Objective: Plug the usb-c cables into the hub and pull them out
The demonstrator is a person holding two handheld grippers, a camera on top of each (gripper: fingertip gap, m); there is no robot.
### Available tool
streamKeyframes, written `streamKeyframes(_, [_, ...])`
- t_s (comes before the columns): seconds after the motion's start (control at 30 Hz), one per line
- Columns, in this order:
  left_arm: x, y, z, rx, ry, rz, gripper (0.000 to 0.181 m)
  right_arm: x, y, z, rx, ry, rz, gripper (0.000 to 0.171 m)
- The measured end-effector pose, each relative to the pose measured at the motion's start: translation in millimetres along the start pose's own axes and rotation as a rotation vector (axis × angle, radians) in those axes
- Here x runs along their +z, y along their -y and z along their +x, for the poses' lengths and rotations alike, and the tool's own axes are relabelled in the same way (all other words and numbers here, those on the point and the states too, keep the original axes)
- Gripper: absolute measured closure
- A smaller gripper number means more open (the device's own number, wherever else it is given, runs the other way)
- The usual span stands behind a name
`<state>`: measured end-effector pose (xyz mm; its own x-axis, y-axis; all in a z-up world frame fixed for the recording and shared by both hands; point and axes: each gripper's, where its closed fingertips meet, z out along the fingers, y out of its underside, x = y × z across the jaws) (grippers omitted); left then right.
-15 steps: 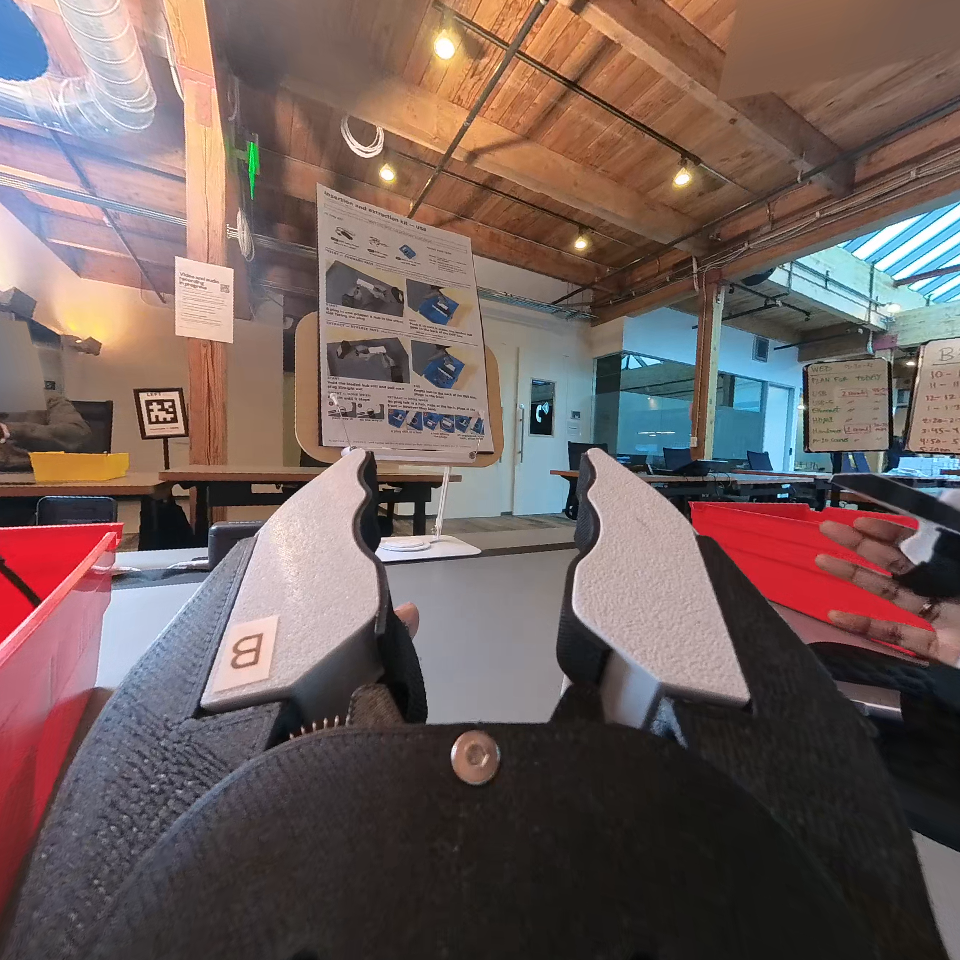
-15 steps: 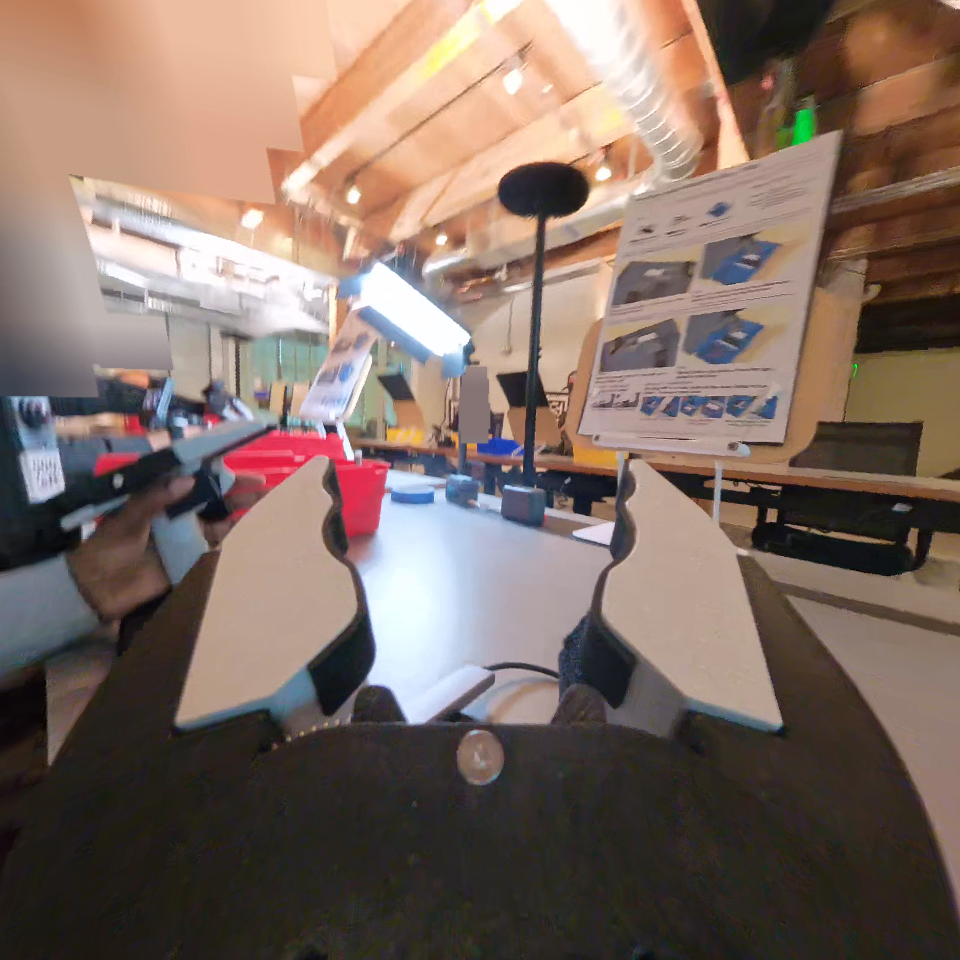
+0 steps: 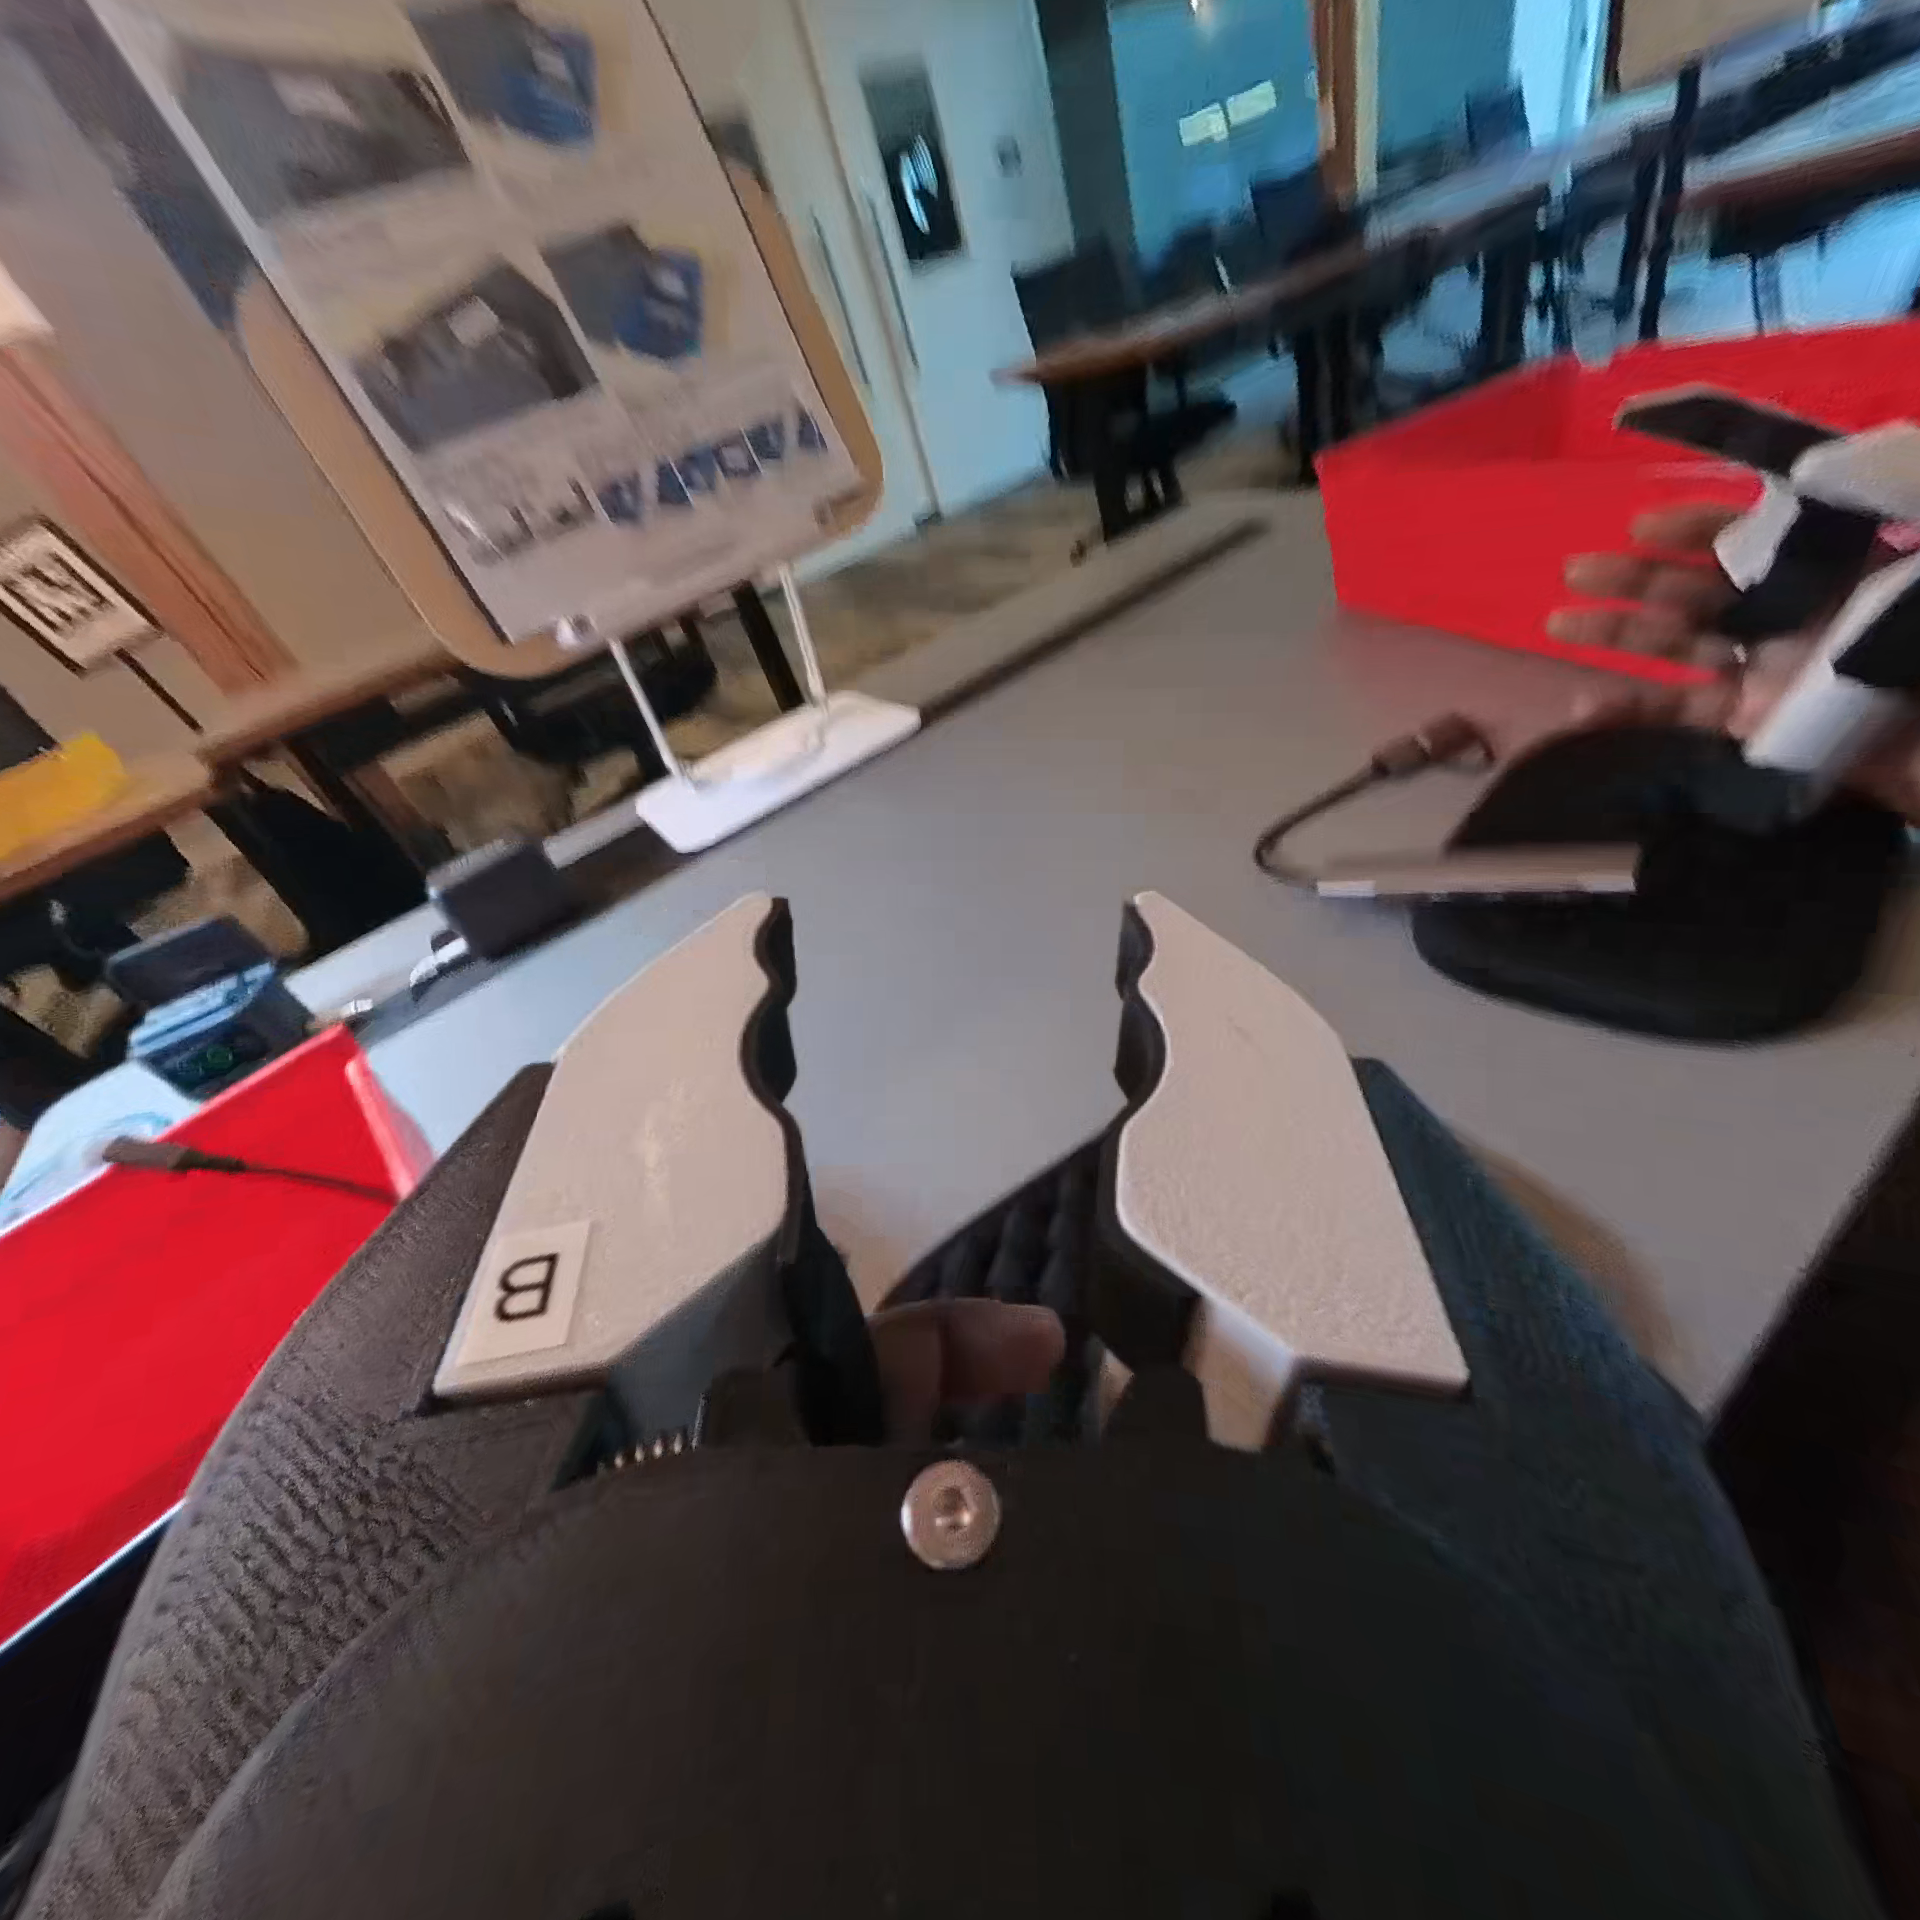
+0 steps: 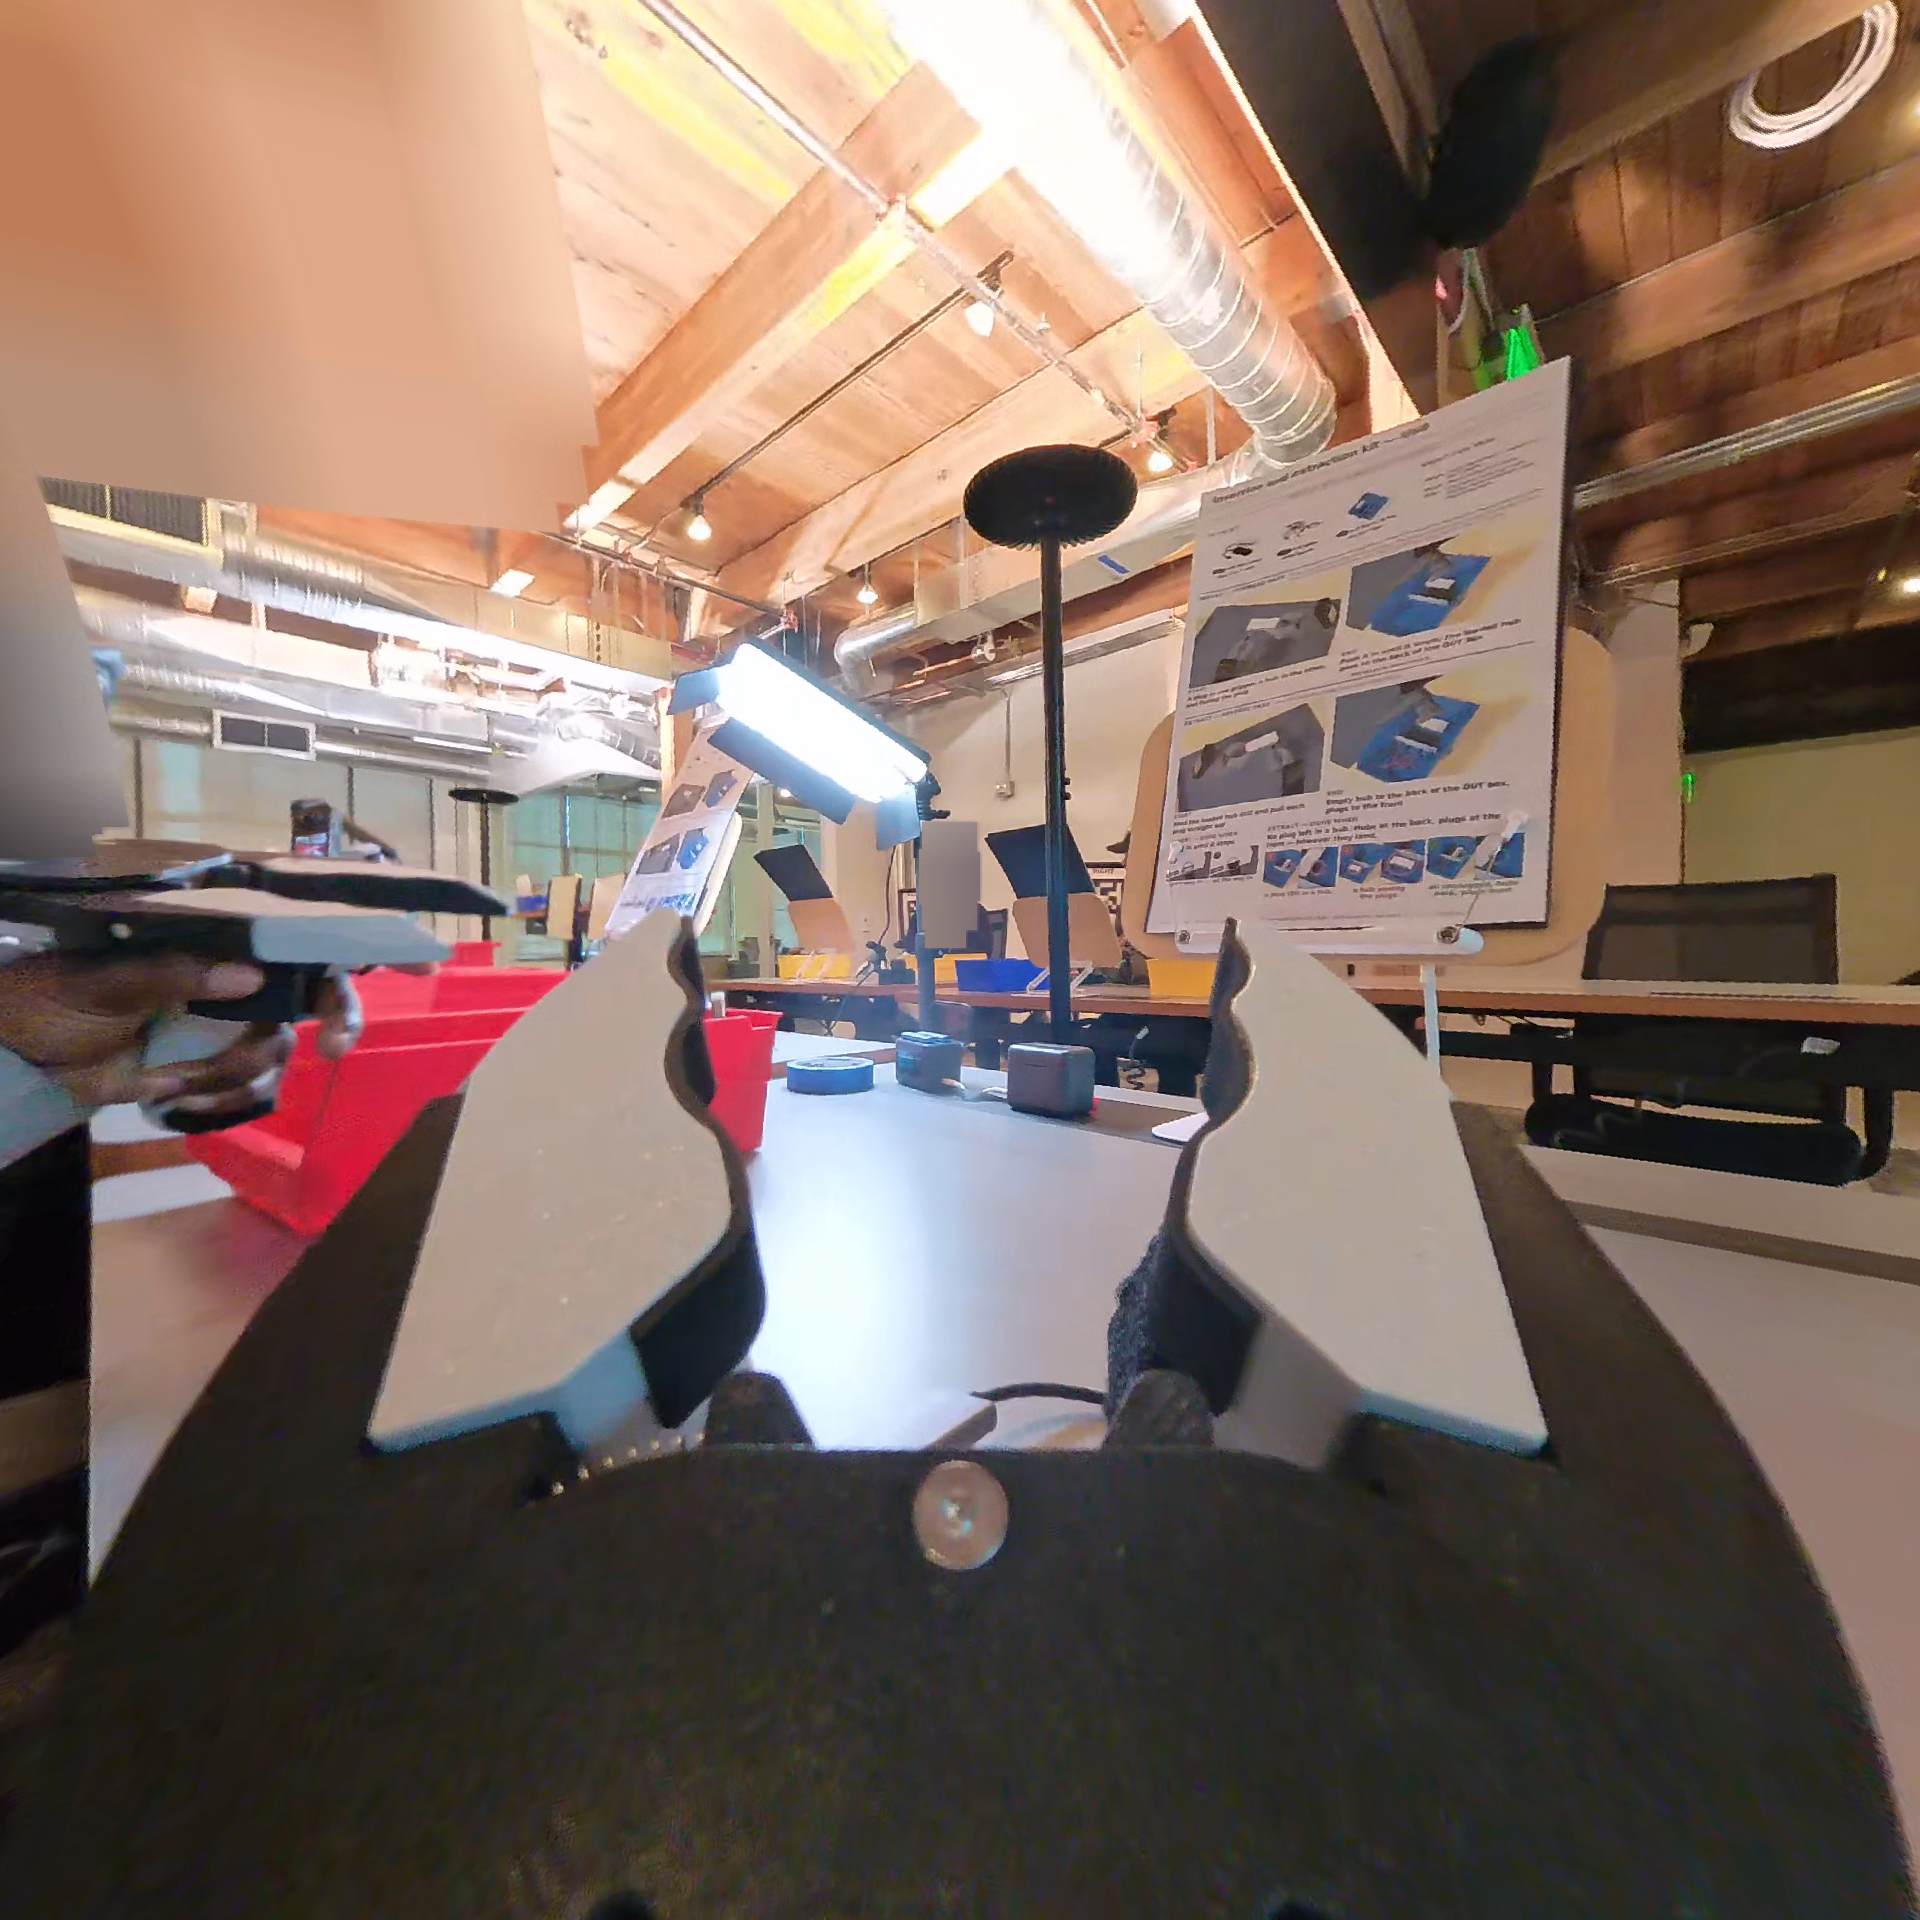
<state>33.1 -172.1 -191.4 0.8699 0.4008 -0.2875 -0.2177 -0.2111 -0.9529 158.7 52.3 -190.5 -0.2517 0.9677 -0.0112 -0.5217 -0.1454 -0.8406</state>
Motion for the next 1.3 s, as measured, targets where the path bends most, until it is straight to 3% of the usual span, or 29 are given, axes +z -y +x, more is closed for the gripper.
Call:
streamKeyframes(0.1, [-37.6, -24.6, -34.5, 0.01, 0.02, -0.177, 0.12, -0.2, 1.0, 4.3, 0.032, -0.013, 0.006, 0.078])
streamKeyframes(0.33, [-103.1, -118.3, -137.8, -0.079, 0.349, -0.573, 0.121, 0.6, 1.1, 2.9, 0.031, -0.006, 0.006, 0.079])
streamKeyframes(0.5, [-98.2, -156.9, -170.5, -0.062, 0.261, -0.738, 0.132, 1.1, 1.3, 5.0, 0.048, -0.01, 0.005, 0.081])
streamKeyframes(0.67, [-106.9, -191.8, -186.5, 0.103, 0.134, -1.008, 0.132, 1.9, 0.5, 4.7, 0.042, -0.011, 0.001, 0.083])
streamKeyframes(1.03, [-95.0, -200.7, -201.5, 0.361, 0.119, -1.054, 0.138, 2.2, 0.2, 4.2, 0.04, -0.01, 0.0, 0.088])
streamKeyframes(1.1, [-92.8, -202.9, -201.4, 0.376, 0.125, -1.047, 0.146, 2.0, 0.5, 4.0, 0.039, -0.01, 0.002, 0.088])
streamKeyframes(1.3, [-107.8, -153.9, -206.4, 0.28, 0.312, -0.872, 0.158, 2.2, -0.2, 3.8, 0.038, -0.01, -0.002, 0.09])
